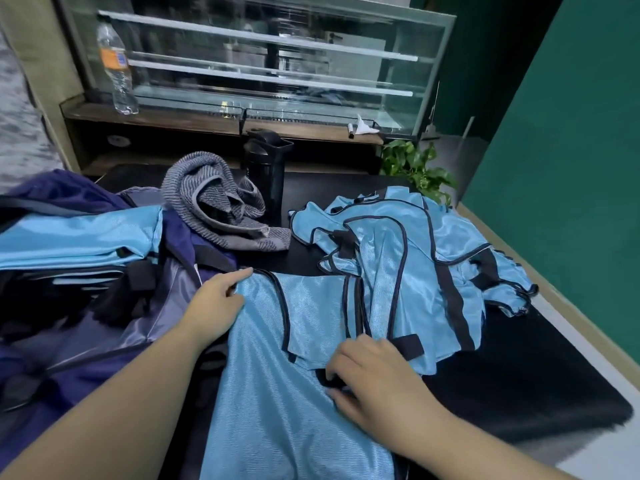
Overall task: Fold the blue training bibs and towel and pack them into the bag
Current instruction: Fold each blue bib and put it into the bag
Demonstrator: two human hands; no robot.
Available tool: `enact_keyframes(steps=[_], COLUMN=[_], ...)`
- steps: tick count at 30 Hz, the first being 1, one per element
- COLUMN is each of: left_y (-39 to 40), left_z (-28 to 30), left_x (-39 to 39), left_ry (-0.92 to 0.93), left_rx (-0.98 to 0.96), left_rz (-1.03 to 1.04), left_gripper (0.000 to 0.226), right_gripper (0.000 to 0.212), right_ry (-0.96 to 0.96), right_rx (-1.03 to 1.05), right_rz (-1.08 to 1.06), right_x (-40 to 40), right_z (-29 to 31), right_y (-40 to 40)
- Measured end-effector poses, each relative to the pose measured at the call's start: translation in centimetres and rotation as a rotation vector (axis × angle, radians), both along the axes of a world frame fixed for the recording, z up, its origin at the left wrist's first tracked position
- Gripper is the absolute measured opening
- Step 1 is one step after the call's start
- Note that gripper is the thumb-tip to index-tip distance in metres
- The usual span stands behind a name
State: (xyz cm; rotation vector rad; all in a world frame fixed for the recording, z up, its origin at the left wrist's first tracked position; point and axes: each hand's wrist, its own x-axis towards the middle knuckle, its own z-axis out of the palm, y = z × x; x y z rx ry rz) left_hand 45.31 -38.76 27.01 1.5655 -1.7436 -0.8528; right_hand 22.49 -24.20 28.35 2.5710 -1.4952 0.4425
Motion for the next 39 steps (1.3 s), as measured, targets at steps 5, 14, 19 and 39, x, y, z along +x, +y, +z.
enact_keyframes(steps=[5,14,19,39], left_y=[0.1,0.1,0.1,-0.7], left_z=[0.1,0.0,-0.1,-0.8], left_x=[-0.1,-0.2,-0.2,0.3], left_ry=[-0.013,-0.036,-0.035,-0.001], left_rx=[-0.01,0.004,0.004,0.019], left_rz=[0.004,0.014,0.024,-0.007], left_gripper=[0.051,0.051,0.051,0.05], right_gripper=[0.021,0.016,0.023,0.026], right_ry=[0.086,0.002,-0.732,-0.565], right_rx=[-0.001,0.023,0.241,0.27], right_rz=[-0.129,-0.286,-0.618,-0.514], right_x=[0.1,-1.7,-2.9,-1.9], right_z=[-0.9,-0.3,0.8,4.2], right_y=[0.5,1.6,2.0,-6.7])
